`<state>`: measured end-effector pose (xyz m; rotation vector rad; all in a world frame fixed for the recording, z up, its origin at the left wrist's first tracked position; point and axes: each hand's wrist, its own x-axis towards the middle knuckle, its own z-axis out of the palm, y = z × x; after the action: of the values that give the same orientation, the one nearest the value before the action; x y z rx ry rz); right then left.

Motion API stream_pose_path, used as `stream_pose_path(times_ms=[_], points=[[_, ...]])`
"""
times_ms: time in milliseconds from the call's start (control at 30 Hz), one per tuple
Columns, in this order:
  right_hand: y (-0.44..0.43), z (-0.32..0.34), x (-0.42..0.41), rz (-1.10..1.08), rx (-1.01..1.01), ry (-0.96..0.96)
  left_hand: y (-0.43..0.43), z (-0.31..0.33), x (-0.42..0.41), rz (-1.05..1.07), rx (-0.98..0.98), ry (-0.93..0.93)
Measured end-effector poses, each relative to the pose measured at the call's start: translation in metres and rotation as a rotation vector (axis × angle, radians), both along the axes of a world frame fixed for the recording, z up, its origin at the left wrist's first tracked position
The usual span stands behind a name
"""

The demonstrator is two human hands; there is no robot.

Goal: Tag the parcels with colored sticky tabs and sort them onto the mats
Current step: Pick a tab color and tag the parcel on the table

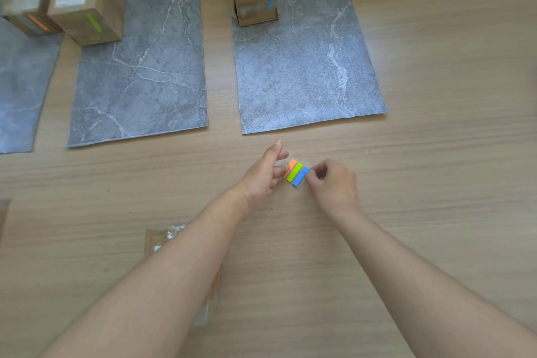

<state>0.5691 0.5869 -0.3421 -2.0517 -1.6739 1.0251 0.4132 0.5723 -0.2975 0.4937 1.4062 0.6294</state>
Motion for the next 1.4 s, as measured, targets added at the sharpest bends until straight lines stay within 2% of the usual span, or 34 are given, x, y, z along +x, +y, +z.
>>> stream_pose_path(times_ms=[167,300,467,667,767,933,1133,1400], points=[[-0.008,0.006,0.005,-0.473,-0.173,0.309,-0.005,0.002,0.006,-0.001,0.019,0.033],[-0.015,0.015,0.011,-0.662,-0.143,0.545,-0.009,0.009,0.009,0.006,0.060,0.083],[-0.033,0.036,0.011,-0.502,0.071,0.648,-0.028,0.012,0.014,0.045,0.268,0.350],[-0.063,0.049,0.003,-0.057,0.390,0.405,-0.053,0.037,0.025,0.140,0.198,0.176],[-0.082,0.051,0.001,0.060,0.515,0.368,-0.076,0.047,0.023,0.180,0.207,0.144],[-0.125,0.063,-0.006,0.195,0.603,0.371,-0.127,0.053,0.011,0.258,0.207,0.106],[-0.189,0.074,-0.019,0.194,0.523,0.465,-0.194,0.059,-0.009,0.296,0.232,0.029],[-0.286,0.085,-0.052,0.052,0.508,0.485,-0.291,0.069,-0.044,0.217,0.314,0.113]])
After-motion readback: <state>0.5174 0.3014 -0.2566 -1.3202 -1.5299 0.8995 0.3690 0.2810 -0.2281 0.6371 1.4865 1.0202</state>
